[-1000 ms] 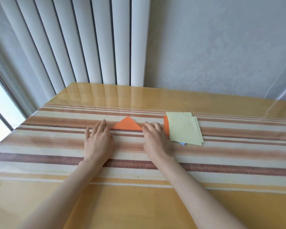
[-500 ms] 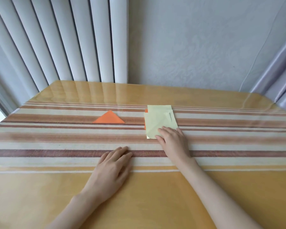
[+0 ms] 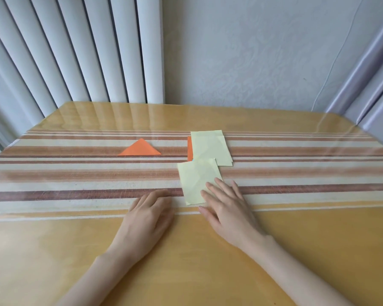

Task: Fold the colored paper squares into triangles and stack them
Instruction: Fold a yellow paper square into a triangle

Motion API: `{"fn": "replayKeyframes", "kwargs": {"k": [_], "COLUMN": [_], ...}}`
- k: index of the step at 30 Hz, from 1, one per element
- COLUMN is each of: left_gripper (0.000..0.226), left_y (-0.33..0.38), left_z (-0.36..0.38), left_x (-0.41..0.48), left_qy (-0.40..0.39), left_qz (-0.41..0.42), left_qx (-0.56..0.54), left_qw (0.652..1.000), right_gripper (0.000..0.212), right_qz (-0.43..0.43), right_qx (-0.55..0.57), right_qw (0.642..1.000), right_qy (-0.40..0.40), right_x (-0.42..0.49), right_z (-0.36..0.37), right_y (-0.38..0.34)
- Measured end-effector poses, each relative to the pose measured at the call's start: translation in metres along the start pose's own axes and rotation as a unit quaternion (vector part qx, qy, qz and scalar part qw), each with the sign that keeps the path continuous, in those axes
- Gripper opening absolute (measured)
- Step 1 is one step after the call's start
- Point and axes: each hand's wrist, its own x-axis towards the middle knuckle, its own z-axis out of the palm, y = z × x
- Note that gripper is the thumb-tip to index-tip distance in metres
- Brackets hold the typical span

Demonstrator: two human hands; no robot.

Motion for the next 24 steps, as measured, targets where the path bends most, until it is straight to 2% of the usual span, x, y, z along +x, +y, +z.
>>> {"fn": "replayKeyframes", "kwargs": {"k": [4,7,9,12,15,19,21,24], "left_gripper": [0.049,0.050,0.051,0.051,0.052,0.048,0.046,0.042], "left_y": [0.015,0.020,0.027,0.041,0.048,0.053,0.053,0.049], "left_z": [-0.006,-0.012,-0.013,-0.013,-0.010,-0.007,-0.007,-0.005], "left_x": [-0.018,-0.035,-0.050,-0.074,-0.088,-0.093,-0.091,-0.078], "left_qy": [-0.037,-0.071,-0.095,-0.094,-0.058,-0.009,-0.009,-0.022], "left_qz": [0.032,0.078,0.104,0.125,0.114,0.098,0.090,0.048], "left_qx": [-0.040,-0.044,-0.020,0.044,0.075,0.085,0.065,-0.021], "left_qw": [0.998,0.993,0.990,0.987,0.989,0.991,0.994,0.998], "right_gripper": [0.062,0.070,0.076,0.064,0.053,0.054,0.055,0.052], "right_qz": [-0.048,-0.044,-0.038,-0.036,-0.029,-0.033,-0.035,-0.022], "right_qx": [0.027,0.082,0.115,0.100,0.089,0.110,0.142,0.206], "right_qw": [0.998,0.992,0.989,0.993,0.995,0.993,0.989,0.978], "right_qy": [-0.040,-0.086,-0.089,-0.058,-0.018,-0.012,-0.008,0.002], "right_x": [-0.036,-0.056,-0.069,-0.088,-0.097,-0.099,-0.098,-0.093], "right_z": [-0.008,-0.020,-0.022,-0.023,-0.024,-0.024,-0.022,-0.020], "right_y": [-0.007,-0.016,-0.022,-0.034,-0.041,-0.039,-0.036,-0.031]}}
